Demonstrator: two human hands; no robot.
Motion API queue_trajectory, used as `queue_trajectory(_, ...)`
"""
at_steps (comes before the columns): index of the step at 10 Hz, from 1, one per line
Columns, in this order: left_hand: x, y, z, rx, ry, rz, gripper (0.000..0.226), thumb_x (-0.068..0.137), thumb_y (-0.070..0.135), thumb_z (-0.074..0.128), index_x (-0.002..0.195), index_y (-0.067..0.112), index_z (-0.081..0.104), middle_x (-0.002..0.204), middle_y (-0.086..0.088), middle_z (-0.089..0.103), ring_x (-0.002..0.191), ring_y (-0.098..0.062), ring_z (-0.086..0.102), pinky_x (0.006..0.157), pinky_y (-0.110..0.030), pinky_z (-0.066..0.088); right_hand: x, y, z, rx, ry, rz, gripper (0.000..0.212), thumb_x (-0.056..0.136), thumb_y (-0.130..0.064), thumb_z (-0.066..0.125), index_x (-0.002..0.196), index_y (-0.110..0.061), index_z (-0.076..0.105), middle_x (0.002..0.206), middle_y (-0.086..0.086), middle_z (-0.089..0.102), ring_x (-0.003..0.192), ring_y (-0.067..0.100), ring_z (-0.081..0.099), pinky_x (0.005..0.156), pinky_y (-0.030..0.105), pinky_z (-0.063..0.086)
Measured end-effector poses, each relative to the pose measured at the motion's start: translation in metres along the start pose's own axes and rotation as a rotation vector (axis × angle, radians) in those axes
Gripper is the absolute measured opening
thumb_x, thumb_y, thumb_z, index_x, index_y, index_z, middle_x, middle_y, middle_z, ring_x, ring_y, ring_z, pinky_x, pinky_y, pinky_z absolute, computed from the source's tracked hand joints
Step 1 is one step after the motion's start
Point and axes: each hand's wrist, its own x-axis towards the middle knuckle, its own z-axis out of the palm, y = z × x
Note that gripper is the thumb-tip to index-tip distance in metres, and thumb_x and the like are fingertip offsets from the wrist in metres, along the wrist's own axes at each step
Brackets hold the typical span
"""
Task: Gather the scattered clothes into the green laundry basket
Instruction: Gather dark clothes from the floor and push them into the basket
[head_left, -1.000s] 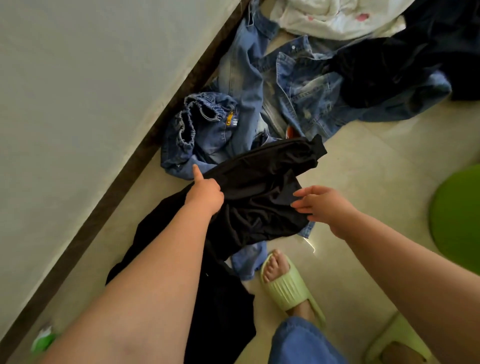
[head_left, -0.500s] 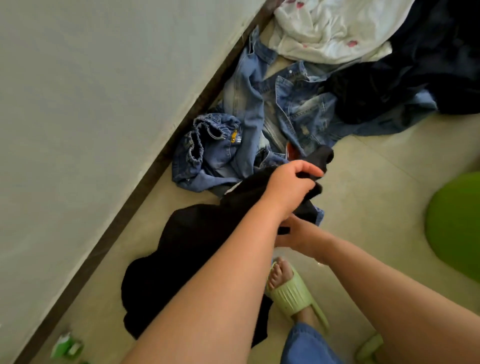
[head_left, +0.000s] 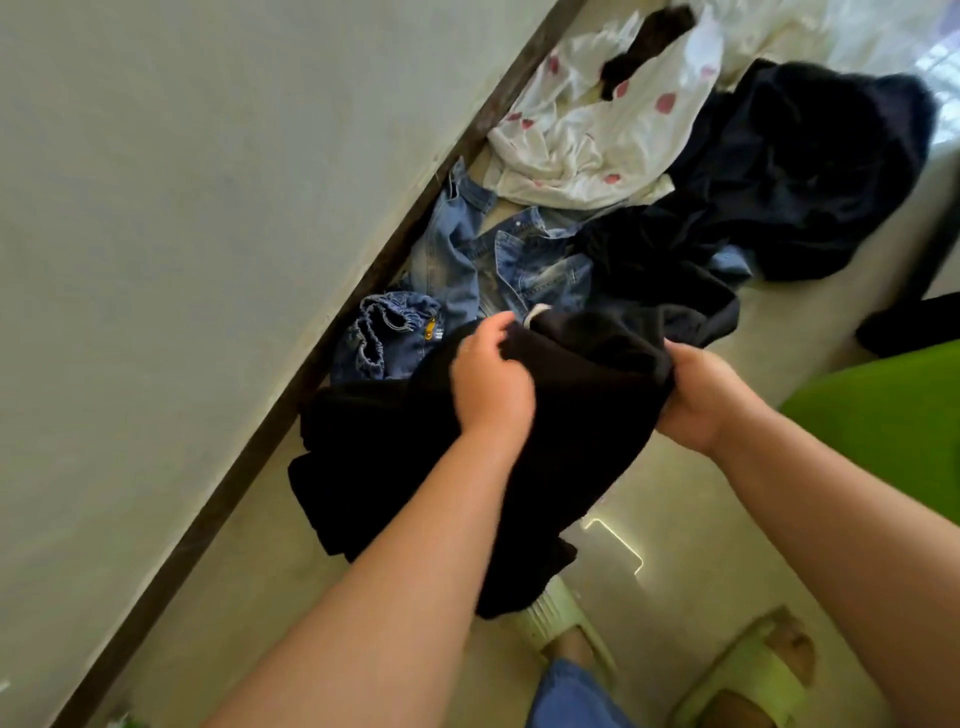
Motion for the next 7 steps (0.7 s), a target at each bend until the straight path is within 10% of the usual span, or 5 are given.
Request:
queue_trajectory(2,0.008,0.009,-0.034,0.393,-0.145,0.069,0.089,0.090,-0.006,0.048,0.154,0.031,-0.001,0.163,-0.007,-0.001,0.146,-0.030,0.022,0.108,-0.038,0.033,-0.060,-0.058,0.001,-0.156,-0.214,0.011,0.030,0.047,-0.022,0.067,0.070,-0.008,0.079,0.084,0.011,0.074,0.073,0.023,0.073,0.063,0.033,0.060)
queue_trajectory(3,0.017,0.052,-0.023,0.345,-0.173,0.033,0.066,0.091,0.000,0.049,0.151,0.016,0.026,0.153,-0.015,0.030,0.133,-0.034,0.040,0.104,-0.039,0.037,-0.088,-0.082,-0.002,-0.155,-0.246,-0.028,0.028,0.040,-0.023,0.069,0.062,-0.008,0.077,0.072,0.009,0.072,0.064,0.021,0.071,0.060,0.030,0.060)
queue_trajectory(5,-0.040,0.112,-0.011,1.250,-0.658,0.357,0.040,0.103,0.004,0.028,0.141,0.003,0.041,0.151,-0.010,0.038,0.142,-0.030,0.027,0.108,-0.021,0.026,-0.123,-0.133,-0.025,0.127,-0.369,-0.278,0.033,0.041,-0.023,0.070,0.070,-0.007,0.074,0.073,0.009,0.071,0.066,0.020,0.071,0.059,0.031,0.059)
queue_trajectory(6,-0.046,0.113,-0.002,0.706,-0.257,0.249,0.037,0.100,0.039,0.035,0.132,0.047,0.051,0.125,0.029,0.054,0.145,-0.038,0.011,0.102,0.003,-0.006,-0.126,-0.159,-0.035,0.210,-0.287,-0.356,0.043,0.067,-0.020,0.065,0.107,-0.005,0.066,0.100,0.013,0.069,0.091,0.027,0.070,0.079,0.039,0.058)
queue_trajectory(7,-0.049,0.112,0.001,0.169,-0.548,-0.185,0.069,0.091,0.070,0.029,0.140,0.026,0.048,0.135,-0.005,0.056,0.132,-0.027,0.046,0.115,-0.030,0.030,-0.133,-0.190,-0.041,0.292,-0.208,-0.414,0.044,0.100,-0.029,0.035,0.127,-0.004,0.058,0.119,0.016,0.067,0.109,0.032,0.066,0.098,0.045,0.050)
